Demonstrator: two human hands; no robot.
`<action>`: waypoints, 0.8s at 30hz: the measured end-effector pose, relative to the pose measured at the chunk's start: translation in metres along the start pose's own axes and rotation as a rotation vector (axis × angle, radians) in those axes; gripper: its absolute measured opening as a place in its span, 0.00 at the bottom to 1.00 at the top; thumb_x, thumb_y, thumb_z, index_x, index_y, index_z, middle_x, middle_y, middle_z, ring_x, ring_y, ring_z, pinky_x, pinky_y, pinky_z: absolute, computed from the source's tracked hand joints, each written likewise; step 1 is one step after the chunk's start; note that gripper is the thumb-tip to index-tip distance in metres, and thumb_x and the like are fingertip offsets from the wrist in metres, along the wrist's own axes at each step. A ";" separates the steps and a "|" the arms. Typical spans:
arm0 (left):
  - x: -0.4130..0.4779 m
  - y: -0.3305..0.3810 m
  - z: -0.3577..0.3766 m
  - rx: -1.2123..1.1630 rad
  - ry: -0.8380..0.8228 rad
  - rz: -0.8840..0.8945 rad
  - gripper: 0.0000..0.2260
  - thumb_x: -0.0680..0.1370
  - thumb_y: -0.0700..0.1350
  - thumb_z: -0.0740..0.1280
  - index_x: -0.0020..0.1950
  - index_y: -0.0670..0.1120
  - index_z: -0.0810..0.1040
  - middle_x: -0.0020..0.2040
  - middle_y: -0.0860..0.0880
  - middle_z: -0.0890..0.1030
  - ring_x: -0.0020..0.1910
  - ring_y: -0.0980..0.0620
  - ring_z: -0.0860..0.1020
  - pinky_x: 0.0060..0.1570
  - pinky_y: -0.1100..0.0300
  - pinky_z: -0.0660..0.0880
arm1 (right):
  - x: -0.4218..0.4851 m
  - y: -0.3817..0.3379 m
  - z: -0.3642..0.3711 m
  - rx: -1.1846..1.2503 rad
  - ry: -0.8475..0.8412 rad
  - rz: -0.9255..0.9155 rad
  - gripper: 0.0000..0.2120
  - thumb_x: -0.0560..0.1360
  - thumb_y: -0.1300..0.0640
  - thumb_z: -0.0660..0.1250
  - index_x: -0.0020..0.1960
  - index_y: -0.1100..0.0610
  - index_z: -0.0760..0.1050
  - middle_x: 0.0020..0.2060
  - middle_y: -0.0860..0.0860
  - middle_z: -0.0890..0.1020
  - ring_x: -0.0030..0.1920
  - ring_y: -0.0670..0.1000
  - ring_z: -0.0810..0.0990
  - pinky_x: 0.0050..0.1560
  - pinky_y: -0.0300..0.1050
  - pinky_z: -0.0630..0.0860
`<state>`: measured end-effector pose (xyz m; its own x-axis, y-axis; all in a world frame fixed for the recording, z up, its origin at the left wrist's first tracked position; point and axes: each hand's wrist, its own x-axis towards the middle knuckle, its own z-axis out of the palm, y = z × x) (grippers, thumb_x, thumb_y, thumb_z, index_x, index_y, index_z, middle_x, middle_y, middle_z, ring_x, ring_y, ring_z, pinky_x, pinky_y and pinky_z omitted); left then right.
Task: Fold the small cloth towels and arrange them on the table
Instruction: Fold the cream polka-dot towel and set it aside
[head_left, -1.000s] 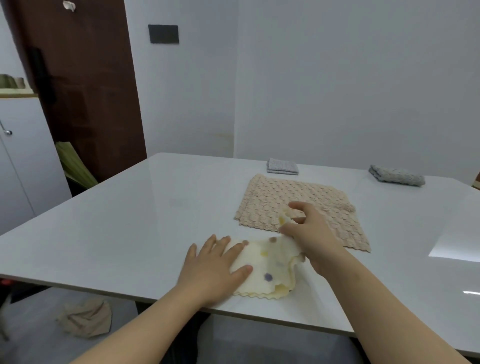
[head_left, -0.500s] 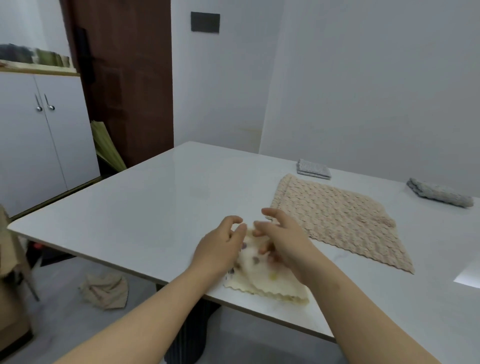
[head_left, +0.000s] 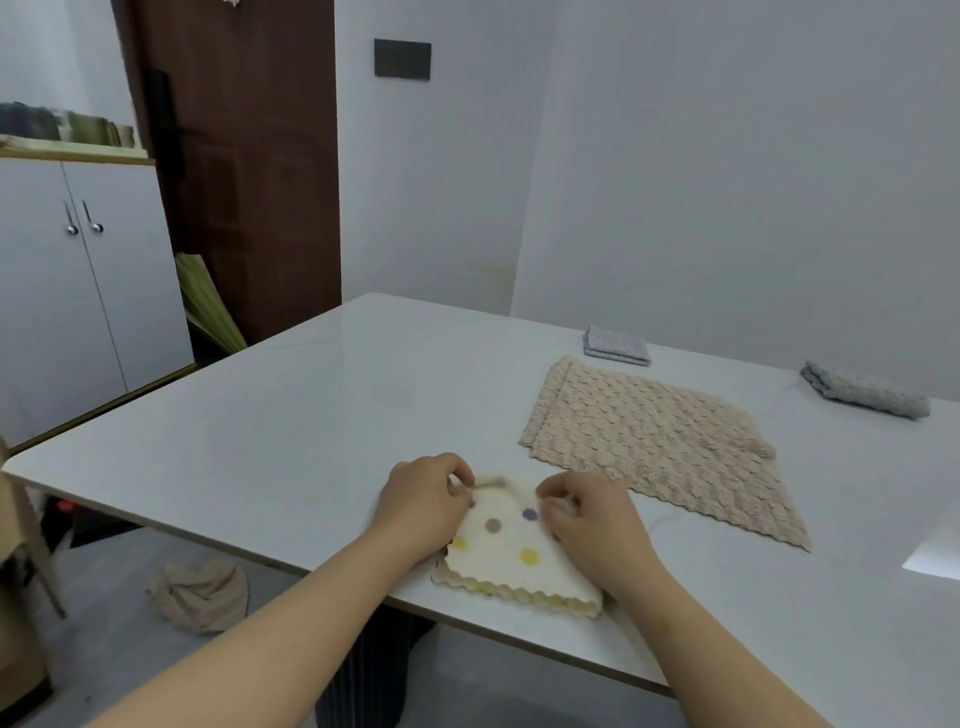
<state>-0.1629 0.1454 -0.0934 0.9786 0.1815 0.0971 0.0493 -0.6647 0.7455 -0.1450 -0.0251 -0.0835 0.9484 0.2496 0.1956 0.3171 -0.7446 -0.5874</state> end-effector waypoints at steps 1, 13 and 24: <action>-0.001 0.002 -0.001 0.093 0.049 0.007 0.11 0.77 0.39 0.59 0.53 0.52 0.75 0.46 0.50 0.76 0.51 0.48 0.74 0.49 0.56 0.75 | -0.001 0.003 0.003 -0.044 0.005 -0.030 0.11 0.75 0.60 0.60 0.52 0.52 0.79 0.46 0.45 0.79 0.54 0.50 0.74 0.53 0.41 0.67; -0.017 0.008 0.015 0.634 -0.306 0.213 0.26 0.81 0.56 0.46 0.76 0.50 0.46 0.78 0.54 0.46 0.76 0.57 0.42 0.74 0.55 0.41 | -0.012 0.007 0.005 -0.259 -0.141 -0.071 0.20 0.81 0.54 0.46 0.71 0.48 0.61 0.73 0.42 0.61 0.74 0.46 0.53 0.71 0.45 0.51; -0.030 0.009 0.012 0.620 -0.074 0.065 0.30 0.73 0.66 0.46 0.73 0.55 0.55 0.71 0.54 0.63 0.71 0.50 0.58 0.67 0.55 0.57 | -0.021 0.011 0.005 -0.306 0.060 0.150 0.25 0.76 0.42 0.54 0.71 0.51 0.59 0.67 0.53 0.68 0.67 0.55 0.62 0.65 0.48 0.59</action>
<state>-0.1896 0.1252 -0.0970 0.9937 0.0903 0.0671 0.0739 -0.9736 0.2158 -0.1615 -0.0353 -0.0978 0.9799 0.0929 0.1763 0.1509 -0.9238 -0.3520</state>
